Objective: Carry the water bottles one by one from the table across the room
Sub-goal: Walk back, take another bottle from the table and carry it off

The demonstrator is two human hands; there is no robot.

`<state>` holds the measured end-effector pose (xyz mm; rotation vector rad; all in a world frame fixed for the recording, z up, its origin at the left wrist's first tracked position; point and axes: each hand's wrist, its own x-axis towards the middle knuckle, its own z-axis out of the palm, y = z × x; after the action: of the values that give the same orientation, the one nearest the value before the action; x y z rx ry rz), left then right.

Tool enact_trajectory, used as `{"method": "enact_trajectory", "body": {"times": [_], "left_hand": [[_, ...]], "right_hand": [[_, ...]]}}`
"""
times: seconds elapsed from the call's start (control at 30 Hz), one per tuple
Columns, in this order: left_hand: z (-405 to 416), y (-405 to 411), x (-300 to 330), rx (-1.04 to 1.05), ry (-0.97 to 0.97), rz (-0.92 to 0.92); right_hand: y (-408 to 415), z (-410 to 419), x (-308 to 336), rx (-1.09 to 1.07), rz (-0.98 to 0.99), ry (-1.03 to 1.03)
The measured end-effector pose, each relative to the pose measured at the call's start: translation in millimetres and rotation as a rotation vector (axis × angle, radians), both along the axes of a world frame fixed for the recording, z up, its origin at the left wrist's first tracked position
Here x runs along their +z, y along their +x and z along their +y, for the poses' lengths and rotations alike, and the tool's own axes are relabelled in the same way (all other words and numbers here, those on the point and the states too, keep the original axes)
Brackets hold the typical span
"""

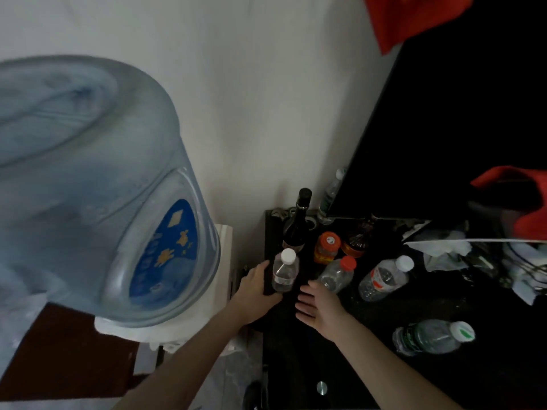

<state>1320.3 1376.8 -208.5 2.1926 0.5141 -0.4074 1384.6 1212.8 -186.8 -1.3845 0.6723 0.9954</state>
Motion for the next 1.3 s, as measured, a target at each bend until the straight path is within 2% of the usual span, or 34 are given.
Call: {"method": "enact_trajectory", "body": {"times": [0.1,0.17,0.27,0.37,0.47,0.63,1.0,1.17,1.3], "left_hand": [[-8,-23,23,-0.069,0.137,0.023],[-14,-37,40,-0.076,0.260,0.009],[-31,-61,63,-0.054,0.482,-0.020],[-57,-88,81,0.009,0.635,0.001],[-87,-124,94,0.095,0.715,0.025],[-122,-205,108,0.286,0.735,0.112],[-148,-440,151,0.800,0.766,0.255],[-194,-574,161,1.022,0.780,0.353],[-242,-682,171,1.245,0.763,0.451]], "right_hand": [[-8,-9,27,0.249,-0.173,-0.115],[-14,-18,42,0.454,-0.367,-0.180],[-25,-35,60,0.774,-0.684,-0.288],[-42,-52,69,0.964,-0.897,-0.305],[-62,-65,69,1.157,-1.064,-0.342],[-117,-61,86,1.412,-1.233,-0.399],[-315,-4,122,1.837,-1.572,-0.156],[-448,7,136,2.001,-1.670,0.006],[-566,-6,144,2.128,-1.753,0.237]]}}
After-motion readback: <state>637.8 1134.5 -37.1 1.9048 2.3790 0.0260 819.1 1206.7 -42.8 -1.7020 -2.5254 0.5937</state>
